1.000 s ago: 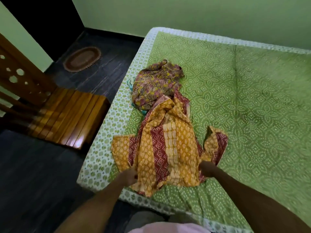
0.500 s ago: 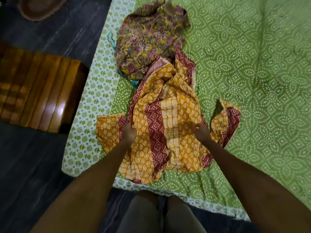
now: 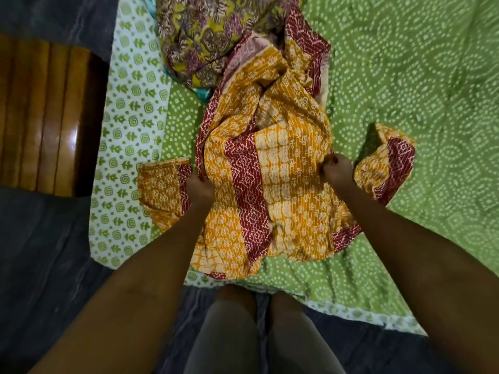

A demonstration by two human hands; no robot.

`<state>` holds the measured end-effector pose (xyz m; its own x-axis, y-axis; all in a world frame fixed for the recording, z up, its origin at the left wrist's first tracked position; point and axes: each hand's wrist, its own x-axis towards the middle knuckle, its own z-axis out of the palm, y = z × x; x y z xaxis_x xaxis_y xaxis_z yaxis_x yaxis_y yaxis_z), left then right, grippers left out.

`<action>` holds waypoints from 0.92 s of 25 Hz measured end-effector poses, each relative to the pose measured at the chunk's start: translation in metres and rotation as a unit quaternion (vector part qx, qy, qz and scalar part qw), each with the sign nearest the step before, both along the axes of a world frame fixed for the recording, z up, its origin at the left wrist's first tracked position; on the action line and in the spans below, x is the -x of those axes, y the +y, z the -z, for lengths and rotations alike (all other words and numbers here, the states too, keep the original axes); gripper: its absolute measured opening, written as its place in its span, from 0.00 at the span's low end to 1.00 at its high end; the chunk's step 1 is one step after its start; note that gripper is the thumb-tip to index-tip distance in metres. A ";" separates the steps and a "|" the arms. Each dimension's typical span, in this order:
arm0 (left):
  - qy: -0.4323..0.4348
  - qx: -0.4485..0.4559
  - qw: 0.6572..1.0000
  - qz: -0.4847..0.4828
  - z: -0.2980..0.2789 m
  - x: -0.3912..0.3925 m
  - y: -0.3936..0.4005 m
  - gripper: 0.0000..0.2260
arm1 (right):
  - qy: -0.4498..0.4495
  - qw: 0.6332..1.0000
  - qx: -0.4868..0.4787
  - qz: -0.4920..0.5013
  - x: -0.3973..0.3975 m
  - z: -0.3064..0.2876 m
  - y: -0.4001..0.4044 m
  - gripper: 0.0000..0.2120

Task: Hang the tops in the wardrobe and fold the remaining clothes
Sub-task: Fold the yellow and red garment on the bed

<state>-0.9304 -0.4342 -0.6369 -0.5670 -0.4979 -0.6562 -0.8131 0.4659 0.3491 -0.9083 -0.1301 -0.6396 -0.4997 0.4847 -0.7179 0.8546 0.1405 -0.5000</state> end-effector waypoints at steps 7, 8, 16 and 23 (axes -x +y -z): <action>0.103 -0.079 0.989 -0.074 -0.064 -0.010 0.008 0.09 | 0.009 0.925 0.311 0.218 0.010 -0.087 0.000 0.13; 0.110 -0.101 0.986 -0.078 -0.081 -0.008 0.007 0.07 | -0.015 0.915 0.357 0.187 0.009 -0.108 0.003 0.16; 0.247 -0.248 0.929 -0.117 -0.259 0.064 -0.022 0.07 | 0.101 0.926 0.354 0.079 0.031 -0.291 0.042 0.18; 0.412 -0.280 0.864 -0.071 -0.420 0.125 -0.037 0.07 | 0.309 0.909 0.259 0.110 0.062 -0.434 0.098 0.09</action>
<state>-1.0559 -0.4716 -0.2168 -0.9157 -0.3364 -0.2197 -0.2166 -0.0474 0.9751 -0.9706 -0.0323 -0.2059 -0.8166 0.2990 -0.4938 0.3675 -0.3904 -0.8441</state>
